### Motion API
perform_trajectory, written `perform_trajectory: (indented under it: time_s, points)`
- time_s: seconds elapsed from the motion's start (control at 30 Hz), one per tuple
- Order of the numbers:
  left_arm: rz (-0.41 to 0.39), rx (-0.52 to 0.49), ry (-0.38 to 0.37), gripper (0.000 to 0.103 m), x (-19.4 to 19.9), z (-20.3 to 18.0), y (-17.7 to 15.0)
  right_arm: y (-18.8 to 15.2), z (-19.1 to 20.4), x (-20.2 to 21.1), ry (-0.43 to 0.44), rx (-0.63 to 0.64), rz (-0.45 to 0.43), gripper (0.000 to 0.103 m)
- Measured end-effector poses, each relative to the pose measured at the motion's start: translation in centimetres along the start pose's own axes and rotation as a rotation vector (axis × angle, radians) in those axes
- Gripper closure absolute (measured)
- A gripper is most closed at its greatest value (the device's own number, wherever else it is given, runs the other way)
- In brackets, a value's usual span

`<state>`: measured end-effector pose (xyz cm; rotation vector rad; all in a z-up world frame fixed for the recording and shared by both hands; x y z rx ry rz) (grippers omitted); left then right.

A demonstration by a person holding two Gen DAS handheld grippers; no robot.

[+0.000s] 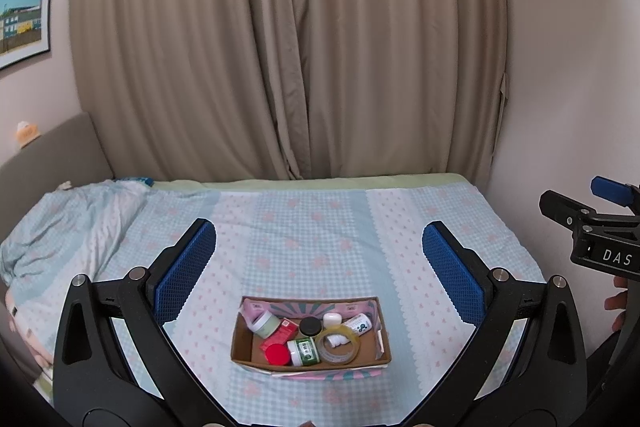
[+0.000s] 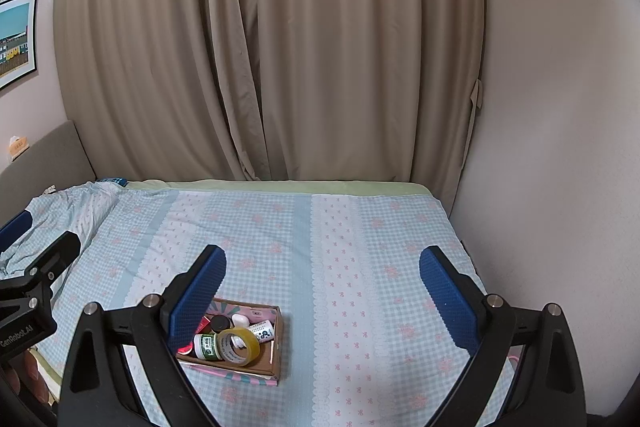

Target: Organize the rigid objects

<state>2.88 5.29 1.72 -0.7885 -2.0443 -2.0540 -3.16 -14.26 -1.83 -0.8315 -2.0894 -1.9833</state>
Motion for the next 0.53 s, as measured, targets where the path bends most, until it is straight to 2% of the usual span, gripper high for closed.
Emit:
perform_trajectory:
  time_s: [0.33,0.53]
  points:
    - [-0.046,-0.015,0.077,0.0,0.15,-0.31,0.48,0.02,0.18,-0.24,0.006,0.001,0.0,0.006]
    - [-0.049,-0.014,0.085,0.0,0.22,-0.31,0.18,-0.02,0.49,-0.39,0.011,0.002,0.003,0.006]
Point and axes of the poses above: each gripper's, at about its wrist camera, not at the fingertips, and x roughly against the way its jaws point, z to its left, y to its top, the point moved 1 cm from there along -x, roughly the way its jaws point, and after that the axes turned 11 degrees about -y, right-handed, at the moved point
